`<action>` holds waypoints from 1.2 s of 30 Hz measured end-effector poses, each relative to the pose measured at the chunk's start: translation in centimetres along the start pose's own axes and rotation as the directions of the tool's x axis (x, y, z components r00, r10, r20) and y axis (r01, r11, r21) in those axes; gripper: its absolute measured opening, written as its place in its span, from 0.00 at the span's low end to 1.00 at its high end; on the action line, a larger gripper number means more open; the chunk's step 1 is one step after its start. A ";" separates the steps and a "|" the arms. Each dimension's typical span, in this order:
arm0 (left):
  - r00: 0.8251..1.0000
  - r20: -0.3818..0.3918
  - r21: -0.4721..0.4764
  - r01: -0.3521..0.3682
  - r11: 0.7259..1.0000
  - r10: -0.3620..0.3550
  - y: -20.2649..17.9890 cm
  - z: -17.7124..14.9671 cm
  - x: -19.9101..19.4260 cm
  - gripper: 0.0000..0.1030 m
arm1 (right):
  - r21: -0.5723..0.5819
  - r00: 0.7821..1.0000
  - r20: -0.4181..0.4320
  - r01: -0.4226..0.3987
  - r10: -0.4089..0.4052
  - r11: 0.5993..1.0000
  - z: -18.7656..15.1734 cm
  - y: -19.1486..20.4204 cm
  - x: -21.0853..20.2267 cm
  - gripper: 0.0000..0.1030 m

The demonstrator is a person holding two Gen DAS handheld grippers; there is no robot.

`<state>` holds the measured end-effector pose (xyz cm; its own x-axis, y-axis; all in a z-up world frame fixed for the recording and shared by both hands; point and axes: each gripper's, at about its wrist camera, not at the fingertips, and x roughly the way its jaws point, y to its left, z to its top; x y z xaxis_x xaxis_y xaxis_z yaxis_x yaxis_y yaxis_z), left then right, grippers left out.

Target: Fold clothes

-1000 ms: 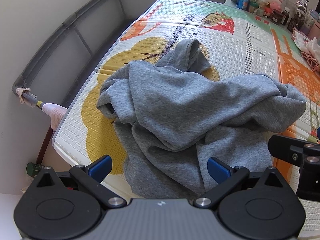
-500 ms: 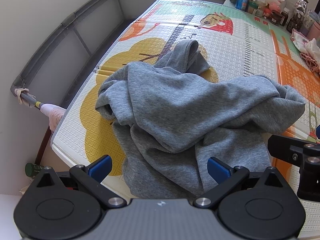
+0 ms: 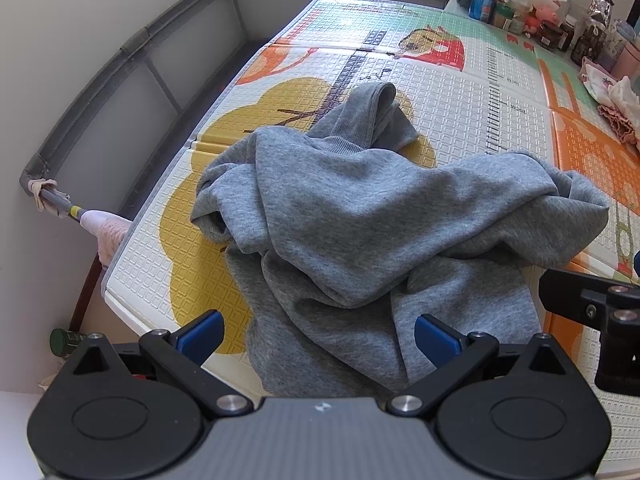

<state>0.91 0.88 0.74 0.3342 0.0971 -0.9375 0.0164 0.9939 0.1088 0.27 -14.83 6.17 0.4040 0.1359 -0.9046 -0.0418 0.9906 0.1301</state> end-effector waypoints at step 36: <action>0.999 0.006 0.017 0.041 0.999 -0.041 0.3 0.5 0.7 1.00 | 0.009 1.000 -0.004 0.010 -0.010 1.000 0.2 -0.1 0.7 1.00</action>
<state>1.61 1.21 0.27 0.3385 0.0555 -0.9393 0.0463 0.9961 0.0755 0.74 -14.81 5.66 0.4007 0.1264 -0.9075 -0.0301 0.9917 0.1248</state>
